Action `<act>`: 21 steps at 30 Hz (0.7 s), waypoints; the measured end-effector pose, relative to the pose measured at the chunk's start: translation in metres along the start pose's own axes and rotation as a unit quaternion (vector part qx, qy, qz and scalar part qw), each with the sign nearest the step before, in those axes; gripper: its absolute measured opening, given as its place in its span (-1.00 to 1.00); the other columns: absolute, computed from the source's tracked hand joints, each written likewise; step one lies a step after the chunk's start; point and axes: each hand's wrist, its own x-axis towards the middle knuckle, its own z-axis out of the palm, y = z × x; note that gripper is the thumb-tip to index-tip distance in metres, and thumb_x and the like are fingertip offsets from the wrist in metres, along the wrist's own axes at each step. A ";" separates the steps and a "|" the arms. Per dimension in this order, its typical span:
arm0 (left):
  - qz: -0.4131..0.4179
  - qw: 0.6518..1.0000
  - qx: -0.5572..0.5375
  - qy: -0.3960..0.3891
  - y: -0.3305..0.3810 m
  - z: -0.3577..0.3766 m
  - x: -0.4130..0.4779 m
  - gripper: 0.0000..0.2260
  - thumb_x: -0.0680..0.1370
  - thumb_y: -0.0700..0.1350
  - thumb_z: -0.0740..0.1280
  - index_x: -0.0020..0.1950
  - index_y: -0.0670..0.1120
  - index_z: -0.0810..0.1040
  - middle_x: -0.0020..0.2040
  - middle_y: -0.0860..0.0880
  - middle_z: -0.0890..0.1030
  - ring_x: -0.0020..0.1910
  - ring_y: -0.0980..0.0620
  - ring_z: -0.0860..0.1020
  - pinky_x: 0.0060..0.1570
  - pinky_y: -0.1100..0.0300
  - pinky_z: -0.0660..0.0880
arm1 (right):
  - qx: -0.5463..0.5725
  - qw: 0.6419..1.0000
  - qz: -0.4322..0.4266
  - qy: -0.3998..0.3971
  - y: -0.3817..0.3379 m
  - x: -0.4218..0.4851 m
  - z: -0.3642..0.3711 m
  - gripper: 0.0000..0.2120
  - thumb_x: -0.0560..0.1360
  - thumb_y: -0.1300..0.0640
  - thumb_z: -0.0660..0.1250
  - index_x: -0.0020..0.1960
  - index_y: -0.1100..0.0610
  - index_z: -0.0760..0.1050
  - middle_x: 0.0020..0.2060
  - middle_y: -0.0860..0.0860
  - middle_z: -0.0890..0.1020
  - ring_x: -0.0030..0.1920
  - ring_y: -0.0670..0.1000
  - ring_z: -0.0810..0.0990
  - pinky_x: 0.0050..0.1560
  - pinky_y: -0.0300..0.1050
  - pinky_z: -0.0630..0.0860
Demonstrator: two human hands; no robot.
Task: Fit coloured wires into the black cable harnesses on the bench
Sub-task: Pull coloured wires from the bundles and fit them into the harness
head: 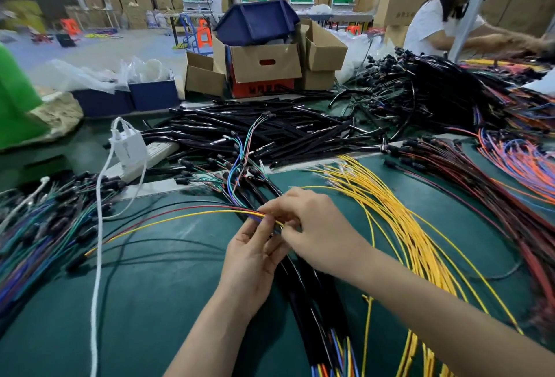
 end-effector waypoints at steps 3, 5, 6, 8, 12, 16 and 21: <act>-0.012 1.000 -0.004 0.006 0.002 -0.001 0.000 -0.84 0.41 -0.14 0.30 -0.04 -0.11 0.55 -0.23 -0.02 0.69 -0.37 0.13 0.64 -0.35 0.27 0.58 | 0.072 0.997 0.020 0.035 0.011 -0.011 -0.016 -0.71 0.44 0.31 0.36 0.00 -0.05 0.61 -0.04 -0.09 0.61 -0.07 -0.18 0.56 -0.01 -0.41 0.42; -0.018 1.000 -0.009 0.019 0.003 -0.002 0.001 -0.84 0.39 -0.13 0.32 -0.05 -0.07 0.57 -0.15 -0.02 0.71 -0.26 0.10 0.67 -0.33 0.25 0.59 | 0.108 0.990 0.077 0.043 0.023 -0.021 -0.021 -0.81 0.46 0.27 0.40 -0.03 0.02 0.62 -0.08 -0.04 0.62 -0.13 -0.11 0.61 -0.04 -0.34 0.52; -0.018 0.999 -0.010 0.029 0.003 -0.003 0.001 -0.85 0.39 -0.13 0.32 -0.07 -0.05 0.58 -0.12 -0.02 0.71 -0.23 0.11 0.67 -0.34 0.25 0.59 | 0.163 0.980 0.112 0.036 0.027 -0.026 -0.022 -0.84 0.46 0.31 0.39 -0.05 0.08 0.62 -0.15 0.03 0.65 -0.21 -0.04 0.64 -0.10 -0.23 0.59; -0.019 0.999 -0.004 0.037 0.003 -0.002 0.001 -0.87 0.39 -0.13 0.32 -0.09 -0.04 0.59 -0.11 -0.01 0.71 -0.20 0.14 0.67 -0.35 0.26 0.58 | 0.253 0.954 0.154 0.044 0.030 -0.034 -0.024 -0.83 0.47 0.38 0.35 -0.10 0.14 0.63 -0.29 0.12 0.68 -0.33 0.03 0.65 -0.24 -0.13 0.64; -0.015 0.999 -0.013 0.036 0.002 -0.001 0.002 -0.84 0.39 -0.14 0.31 -0.05 -0.07 0.56 -0.12 -0.03 0.71 -0.17 0.11 0.68 -0.35 0.27 0.58 | 0.222 0.964 0.135 0.058 0.029 -0.040 -0.023 -0.75 0.51 0.35 0.31 -0.11 0.02 0.63 -0.30 0.06 0.70 -0.31 0.00 0.69 -0.24 -0.18 0.63; 0.005 0.999 -0.015 0.038 0.001 0.000 0.002 -0.85 0.40 -0.20 0.29 -0.05 -0.13 0.50 -0.13 -0.10 0.71 -0.15 0.04 0.69 -0.29 0.24 0.59 | 0.169 0.974 0.147 0.036 0.027 -0.032 -0.020 -0.81 0.52 0.31 0.29 -0.06 0.12 0.66 -0.33 0.03 0.69 -0.31 -0.07 0.68 -0.24 -0.20 0.63; 0.027 0.999 -0.010 0.029 -0.001 0.000 0.001 -0.90 0.39 -0.26 0.30 -0.12 -0.13 0.45 -0.12 -0.15 0.70 -0.14 0.00 0.69 -0.24 0.24 0.60 | 0.211 0.965 0.156 0.023 0.019 -0.025 -0.010 -0.83 0.56 0.23 0.28 -0.08 0.07 0.64 -0.25 0.13 0.68 -0.26 0.01 0.68 -0.31 -0.20 0.62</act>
